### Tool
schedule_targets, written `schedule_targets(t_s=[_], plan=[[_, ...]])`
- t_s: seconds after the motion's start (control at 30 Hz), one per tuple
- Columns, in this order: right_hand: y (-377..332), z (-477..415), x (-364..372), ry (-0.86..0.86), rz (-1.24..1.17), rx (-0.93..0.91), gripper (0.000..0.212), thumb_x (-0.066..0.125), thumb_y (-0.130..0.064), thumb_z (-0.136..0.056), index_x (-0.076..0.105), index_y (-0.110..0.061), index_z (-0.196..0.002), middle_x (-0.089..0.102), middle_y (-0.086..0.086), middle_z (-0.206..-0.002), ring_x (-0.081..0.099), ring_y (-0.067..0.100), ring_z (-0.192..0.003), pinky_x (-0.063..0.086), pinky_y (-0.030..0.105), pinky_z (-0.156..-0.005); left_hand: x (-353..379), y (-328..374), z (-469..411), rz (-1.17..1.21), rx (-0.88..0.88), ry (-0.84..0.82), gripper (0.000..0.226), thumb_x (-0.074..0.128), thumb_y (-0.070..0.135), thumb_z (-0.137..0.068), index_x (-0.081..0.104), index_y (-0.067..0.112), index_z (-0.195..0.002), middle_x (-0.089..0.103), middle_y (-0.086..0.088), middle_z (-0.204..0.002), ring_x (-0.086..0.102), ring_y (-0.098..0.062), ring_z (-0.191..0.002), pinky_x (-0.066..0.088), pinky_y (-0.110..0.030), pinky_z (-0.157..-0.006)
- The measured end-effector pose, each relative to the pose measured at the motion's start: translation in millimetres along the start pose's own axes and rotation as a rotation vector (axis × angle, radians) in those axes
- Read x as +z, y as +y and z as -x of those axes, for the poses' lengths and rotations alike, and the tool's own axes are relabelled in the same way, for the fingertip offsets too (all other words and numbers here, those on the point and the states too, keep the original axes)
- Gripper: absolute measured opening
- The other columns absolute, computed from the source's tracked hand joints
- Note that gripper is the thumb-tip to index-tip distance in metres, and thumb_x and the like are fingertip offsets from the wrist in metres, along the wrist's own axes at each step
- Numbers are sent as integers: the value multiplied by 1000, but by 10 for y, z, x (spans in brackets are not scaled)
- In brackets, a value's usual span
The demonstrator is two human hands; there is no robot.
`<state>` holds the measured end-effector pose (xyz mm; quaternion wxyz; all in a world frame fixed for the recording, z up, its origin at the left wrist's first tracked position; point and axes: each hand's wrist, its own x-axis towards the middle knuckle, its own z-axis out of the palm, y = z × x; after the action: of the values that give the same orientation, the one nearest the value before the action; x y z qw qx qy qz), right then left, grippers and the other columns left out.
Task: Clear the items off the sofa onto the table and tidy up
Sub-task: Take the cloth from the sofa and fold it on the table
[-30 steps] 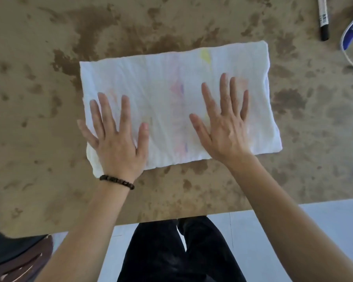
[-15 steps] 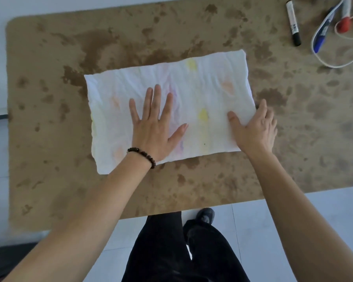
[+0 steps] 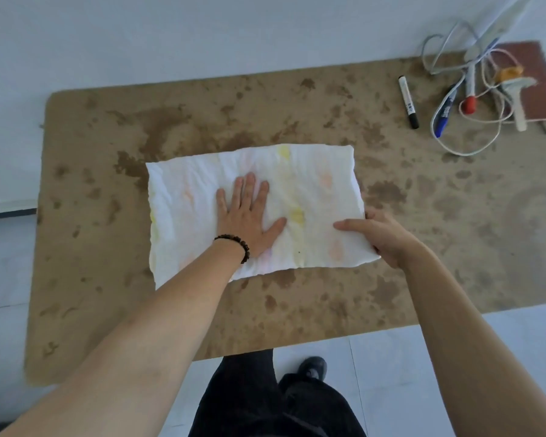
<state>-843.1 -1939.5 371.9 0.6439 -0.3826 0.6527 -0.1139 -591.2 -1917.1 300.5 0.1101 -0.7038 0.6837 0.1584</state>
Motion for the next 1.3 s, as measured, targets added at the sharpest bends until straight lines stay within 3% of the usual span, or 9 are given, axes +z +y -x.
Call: schedule_targets(t_s=[0.17,0.4,0.53,0.63,0.77,0.9,1.1,1.2,1.3], plan=[[-321,280,97,-22,-33,-111,35,73,-19,-80,69,-31,-112,74,-1,-108,71,23,-97,57,46,-89,-272,-255,357,145,13,135,62,24,53,-99,11,27,-154,-7,-4,-163,-9,-20,-149,-8,-47,-119],[-818,455,961,-20,70,-341,34,65,-20,-80,66,-32,-111,69,-4,-105,67,18,-100,57,40,-87,8,-987,978,807,-579,129,55,50,24,-94,36,20,-146,18,-9,-158,22,-29,-144,24,-43,-116],[-969,293,1808,-81,305,-436,68,64,-23,-86,38,-29,-148,52,-6,-137,51,16,-122,41,29,-99,-104,-1246,1107,1501,-709,211,29,53,18,-95,64,17,-122,61,1,-130,54,-17,-121,42,-35,-106],[-811,110,2435,-246,616,-483,71,59,-29,-91,25,-27,-154,47,4,-135,51,24,-120,38,26,-91,-209,-1465,1144,1702,-788,203,25,55,30,-93,71,13,-100,72,-5,-107,66,-20,-95,52,-37,-86],[-500,-45,2766,-492,964,-411,68,49,-48,-96,22,-26,-154,30,9,-149,38,28,-134,32,38,-111,-297,-1608,1155,1801,-857,170,23,49,31,-97,67,16,-96,74,1,-98,69,-15,-90,53,-35,-81],[-591,13,2469,-538,568,-353,47,49,-35,-101,44,-22,-145,46,-3,-145,46,14,-130,33,28,-111,-309,-1598,1093,1603,-851,152,33,43,37,-99,65,14,-108,68,-5,-116,64,-23,-106,50,-39,-92],[-412,-175,1753,180,627,-822,35,49,-11,-96,61,-23,-126,52,-5,-130,58,13,-108,53,30,-84,-317,-1188,778,491,-369,631,31,46,22,-96,54,10,-123,48,-13,-138,45,-32,-127,38,-44,-99],[-312,-365,1632,302,777,-837,42,47,-9,-96,52,-16,-137,44,10,-144,48,27,-127,51,44,-91,-313,-1036,478,310,-188,418,40,35,26,-99,46,15,-136,32,-8,-154,27,-28,-143,28,-49,-111],[-325,-527,1742,259,972,-901,52,42,-26,-101,32,-16,-152,18,17,-160,23,35,-145,25,46,-116,-261,-1096,240,238,-201,214,51,19,39,-103,19,27,-152,7,-2,-163,3,-22,-149,8,-53,-117]])
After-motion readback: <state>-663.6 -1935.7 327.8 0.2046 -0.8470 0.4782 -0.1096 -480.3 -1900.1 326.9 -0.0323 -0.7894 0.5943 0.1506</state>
